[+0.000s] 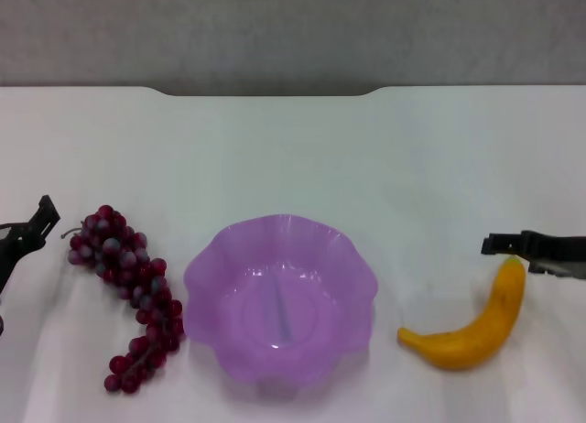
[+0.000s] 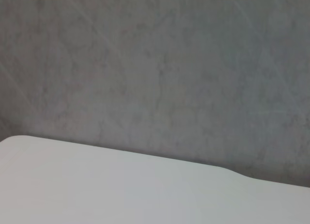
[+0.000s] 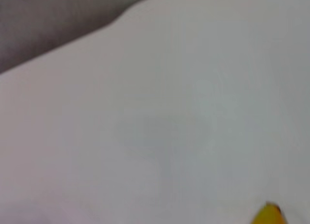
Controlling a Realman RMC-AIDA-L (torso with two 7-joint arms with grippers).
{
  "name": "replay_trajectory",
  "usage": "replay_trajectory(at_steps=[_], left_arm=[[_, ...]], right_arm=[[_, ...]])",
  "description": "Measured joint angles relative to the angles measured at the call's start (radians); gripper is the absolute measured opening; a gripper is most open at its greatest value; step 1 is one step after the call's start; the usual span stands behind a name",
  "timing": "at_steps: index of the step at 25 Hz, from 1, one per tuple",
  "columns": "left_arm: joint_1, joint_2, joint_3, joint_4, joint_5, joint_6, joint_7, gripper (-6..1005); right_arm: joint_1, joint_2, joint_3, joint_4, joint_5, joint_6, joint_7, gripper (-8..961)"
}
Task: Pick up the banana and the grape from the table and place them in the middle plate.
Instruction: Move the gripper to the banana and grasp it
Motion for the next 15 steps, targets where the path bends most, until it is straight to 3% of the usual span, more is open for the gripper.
replay_trajectory(at_steps=[5,15], left_arm=[[-0.005,0.0,0.0,-0.002,0.009,0.0,0.001,884],[-0.008,0.003,0.0,-0.004,0.009,0.002,0.001,885]], right_arm=[[0.01,-0.002,0.093,0.001,-0.026,0.13,-0.001,879],[0.006,-0.002,0.23,0.052,-0.104,0.238,0.0,877]])
